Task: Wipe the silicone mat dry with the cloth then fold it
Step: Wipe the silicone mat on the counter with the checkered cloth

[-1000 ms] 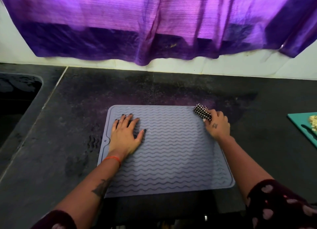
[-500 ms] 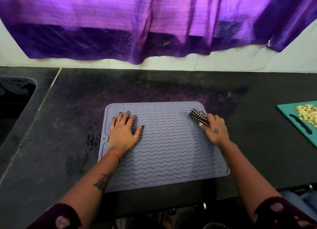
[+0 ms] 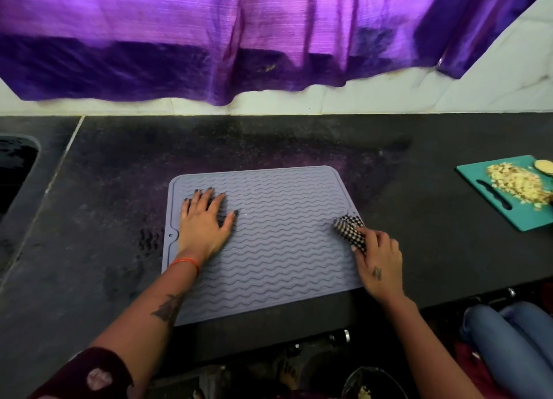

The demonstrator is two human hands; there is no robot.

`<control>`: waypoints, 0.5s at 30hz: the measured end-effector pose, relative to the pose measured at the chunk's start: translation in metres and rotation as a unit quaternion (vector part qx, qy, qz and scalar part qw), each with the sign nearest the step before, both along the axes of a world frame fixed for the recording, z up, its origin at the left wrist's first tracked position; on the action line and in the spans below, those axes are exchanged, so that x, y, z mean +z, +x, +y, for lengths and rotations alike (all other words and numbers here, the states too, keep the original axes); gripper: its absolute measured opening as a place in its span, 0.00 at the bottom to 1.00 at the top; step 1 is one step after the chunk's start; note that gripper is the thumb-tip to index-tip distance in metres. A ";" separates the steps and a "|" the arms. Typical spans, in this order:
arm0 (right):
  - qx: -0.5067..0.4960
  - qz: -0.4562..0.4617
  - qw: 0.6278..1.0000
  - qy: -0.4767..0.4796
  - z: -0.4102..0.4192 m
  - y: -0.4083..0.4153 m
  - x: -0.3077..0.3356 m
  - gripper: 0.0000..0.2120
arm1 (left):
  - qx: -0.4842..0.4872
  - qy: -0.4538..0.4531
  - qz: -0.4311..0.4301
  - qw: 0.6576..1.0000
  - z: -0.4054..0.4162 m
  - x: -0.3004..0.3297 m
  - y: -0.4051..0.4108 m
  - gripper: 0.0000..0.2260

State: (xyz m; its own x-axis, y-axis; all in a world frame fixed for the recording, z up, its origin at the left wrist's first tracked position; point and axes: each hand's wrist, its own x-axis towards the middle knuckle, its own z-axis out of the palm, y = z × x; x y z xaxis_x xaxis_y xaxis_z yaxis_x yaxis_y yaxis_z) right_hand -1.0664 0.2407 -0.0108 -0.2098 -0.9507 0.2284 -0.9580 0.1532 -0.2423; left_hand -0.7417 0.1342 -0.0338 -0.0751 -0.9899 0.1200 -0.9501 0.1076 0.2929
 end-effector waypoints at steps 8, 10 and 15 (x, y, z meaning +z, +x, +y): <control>-0.037 -0.035 0.999 0.000 0.012 0.013 0.007 0.17 | -0.001 -0.001 0.017 1.000 0.003 0.001 0.000 0.32; -0.037 -0.026 0.999 -0.017 0.025 0.028 0.000 0.14 | 0.002 -0.004 0.027 1.000 0.004 0.002 0.000 0.32; -0.053 -0.063 0.996 0.030 0.015 0.028 0.009 0.15 | 0.003 -0.005 0.055 0.998 0.006 0.003 0.002 0.31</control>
State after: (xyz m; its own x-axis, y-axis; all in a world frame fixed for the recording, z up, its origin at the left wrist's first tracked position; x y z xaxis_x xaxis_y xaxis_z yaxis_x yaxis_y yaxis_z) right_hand -1.0387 0.2552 -0.0020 -0.3334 -0.9329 0.1362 -0.8979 0.2702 -0.3475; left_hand -0.7401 0.1403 -0.0309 -0.0548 -0.9891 0.1363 -0.9127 0.1050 0.3949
